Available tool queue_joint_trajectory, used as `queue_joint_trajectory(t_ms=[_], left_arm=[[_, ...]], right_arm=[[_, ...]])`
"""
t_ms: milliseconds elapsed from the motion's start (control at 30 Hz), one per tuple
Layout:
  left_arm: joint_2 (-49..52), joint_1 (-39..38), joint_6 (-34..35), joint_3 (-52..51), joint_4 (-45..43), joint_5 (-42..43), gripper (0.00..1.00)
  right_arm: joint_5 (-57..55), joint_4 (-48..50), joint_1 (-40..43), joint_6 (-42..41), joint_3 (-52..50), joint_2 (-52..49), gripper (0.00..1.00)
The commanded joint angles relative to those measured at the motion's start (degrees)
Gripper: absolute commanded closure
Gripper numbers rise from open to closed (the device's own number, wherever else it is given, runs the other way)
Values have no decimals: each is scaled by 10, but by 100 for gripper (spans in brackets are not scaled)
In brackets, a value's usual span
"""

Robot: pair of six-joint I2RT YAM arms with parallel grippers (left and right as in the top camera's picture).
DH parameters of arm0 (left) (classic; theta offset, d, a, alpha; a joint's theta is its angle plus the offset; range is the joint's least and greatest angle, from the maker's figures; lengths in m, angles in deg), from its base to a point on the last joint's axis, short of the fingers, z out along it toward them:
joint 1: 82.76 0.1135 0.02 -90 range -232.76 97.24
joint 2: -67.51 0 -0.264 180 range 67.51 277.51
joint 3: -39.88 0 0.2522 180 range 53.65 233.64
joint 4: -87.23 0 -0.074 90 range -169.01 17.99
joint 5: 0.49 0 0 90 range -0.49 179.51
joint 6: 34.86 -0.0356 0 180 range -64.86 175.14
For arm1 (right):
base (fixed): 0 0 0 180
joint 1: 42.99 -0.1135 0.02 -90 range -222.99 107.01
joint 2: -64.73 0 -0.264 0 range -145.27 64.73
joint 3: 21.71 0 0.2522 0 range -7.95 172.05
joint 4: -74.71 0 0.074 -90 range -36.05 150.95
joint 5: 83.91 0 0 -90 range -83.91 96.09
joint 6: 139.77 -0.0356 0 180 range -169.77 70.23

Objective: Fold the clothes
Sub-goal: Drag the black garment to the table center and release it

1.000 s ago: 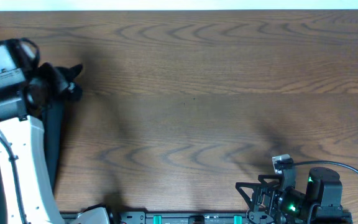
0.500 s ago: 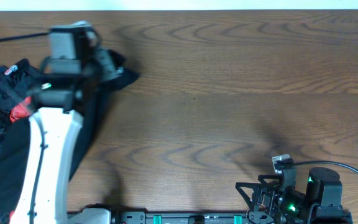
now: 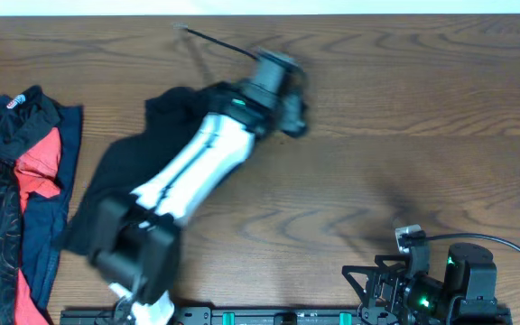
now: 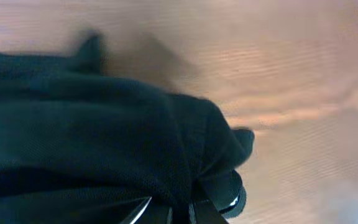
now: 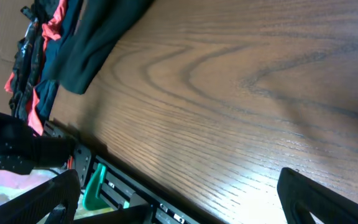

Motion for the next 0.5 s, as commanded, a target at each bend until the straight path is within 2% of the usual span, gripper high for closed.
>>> queue_joint_trajectory(t_ms=[0, 467], left_arm=[[32, -49, 10, 10, -35, 38, 94], [47, -187, -4, 10, -43, 52, 94]], right_arm=[[4, -3, -6, 10, 9, 0, 1], [7, -8, -6, 10, 9, 0, 1]])
